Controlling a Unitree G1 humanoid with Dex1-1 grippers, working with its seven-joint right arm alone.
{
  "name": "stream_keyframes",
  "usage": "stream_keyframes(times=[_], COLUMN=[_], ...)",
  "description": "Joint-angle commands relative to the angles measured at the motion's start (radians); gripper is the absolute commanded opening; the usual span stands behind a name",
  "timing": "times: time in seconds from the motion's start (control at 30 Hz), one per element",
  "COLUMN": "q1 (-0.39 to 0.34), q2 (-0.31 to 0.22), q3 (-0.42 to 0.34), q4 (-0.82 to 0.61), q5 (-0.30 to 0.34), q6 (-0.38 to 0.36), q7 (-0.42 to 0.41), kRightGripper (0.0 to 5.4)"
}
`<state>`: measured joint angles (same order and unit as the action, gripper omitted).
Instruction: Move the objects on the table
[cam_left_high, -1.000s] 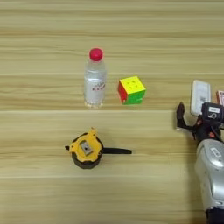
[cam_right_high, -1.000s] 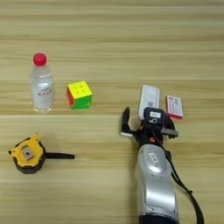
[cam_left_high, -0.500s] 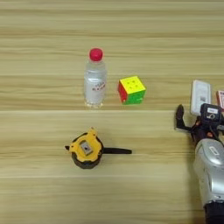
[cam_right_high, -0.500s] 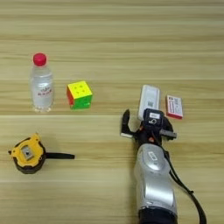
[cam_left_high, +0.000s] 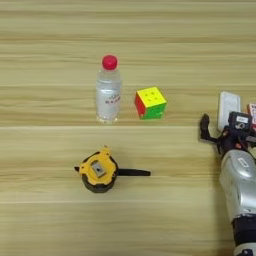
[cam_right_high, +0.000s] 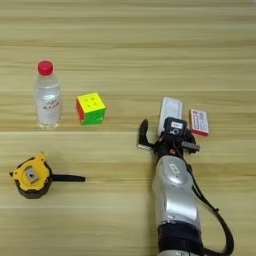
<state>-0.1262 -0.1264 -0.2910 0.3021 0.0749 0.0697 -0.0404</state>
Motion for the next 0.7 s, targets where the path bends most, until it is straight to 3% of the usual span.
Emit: stream_keyframes(times=[0.03, 0.2, 0.7], q1=[-0.044, -0.048, -0.051], q2=[-0.023, -0.025, -0.035], q3=[-0.003, -0.007, -0.001], q4=[-0.007, 0.001, 0.010], q5=[0.021, 0.035, 0.039], q6=[-0.010, -0.004, -0.001], q7=[0.013, 0.020, 0.025], kRightGripper=[5.35, 5.01, 3.28])
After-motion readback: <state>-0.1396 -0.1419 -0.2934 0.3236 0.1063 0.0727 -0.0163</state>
